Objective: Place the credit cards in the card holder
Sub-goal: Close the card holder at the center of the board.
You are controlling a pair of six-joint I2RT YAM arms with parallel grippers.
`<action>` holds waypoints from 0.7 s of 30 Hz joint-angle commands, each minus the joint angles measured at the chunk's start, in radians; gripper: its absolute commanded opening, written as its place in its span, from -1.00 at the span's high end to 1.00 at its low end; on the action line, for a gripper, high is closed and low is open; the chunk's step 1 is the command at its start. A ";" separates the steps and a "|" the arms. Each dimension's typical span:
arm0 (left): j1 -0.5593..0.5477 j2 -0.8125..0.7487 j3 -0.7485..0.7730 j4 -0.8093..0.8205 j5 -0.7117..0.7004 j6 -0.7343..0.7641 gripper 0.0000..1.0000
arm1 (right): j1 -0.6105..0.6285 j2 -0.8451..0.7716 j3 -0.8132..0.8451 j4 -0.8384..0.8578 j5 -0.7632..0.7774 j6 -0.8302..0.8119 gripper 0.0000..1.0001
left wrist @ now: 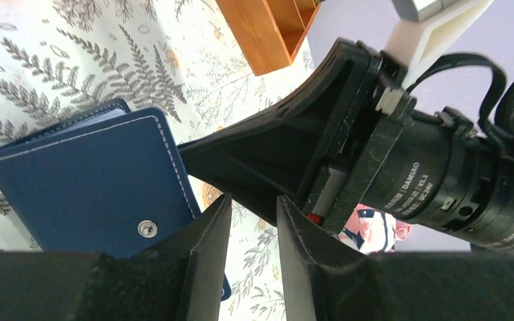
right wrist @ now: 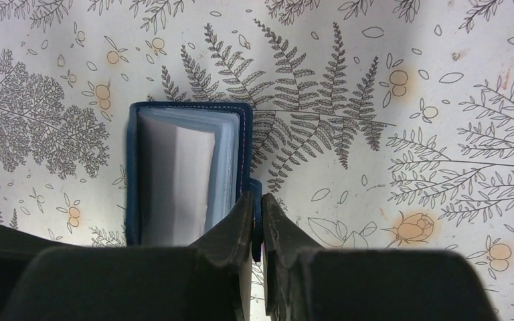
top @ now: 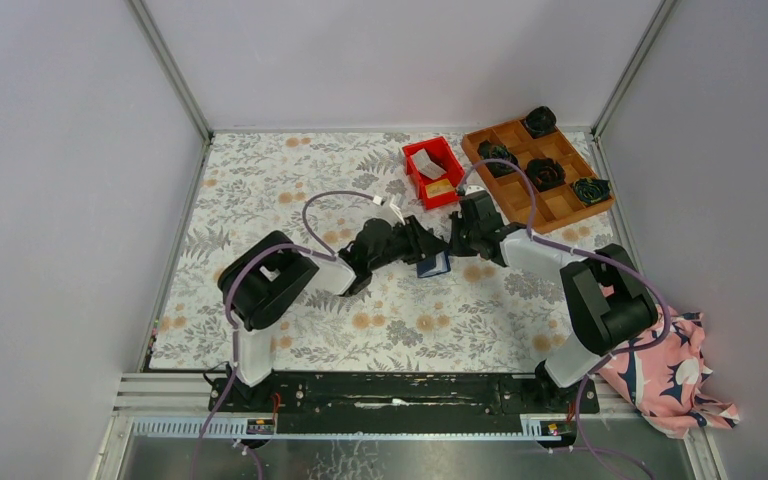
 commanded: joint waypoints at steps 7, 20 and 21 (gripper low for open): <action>-0.064 0.113 -0.049 0.230 -0.053 -0.038 0.24 | 0.017 -0.022 -0.051 0.038 -0.010 0.030 0.95; -0.082 0.173 -0.197 0.516 -0.131 -0.080 0.40 | 0.017 -0.028 -0.091 0.045 0.030 0.031 0.95; -0.084 0.178 -0.199 0.518 -0.131 -0.080 0.42 | 0.017 -0.028 -0.092 0.045 0.034 0.032 0.95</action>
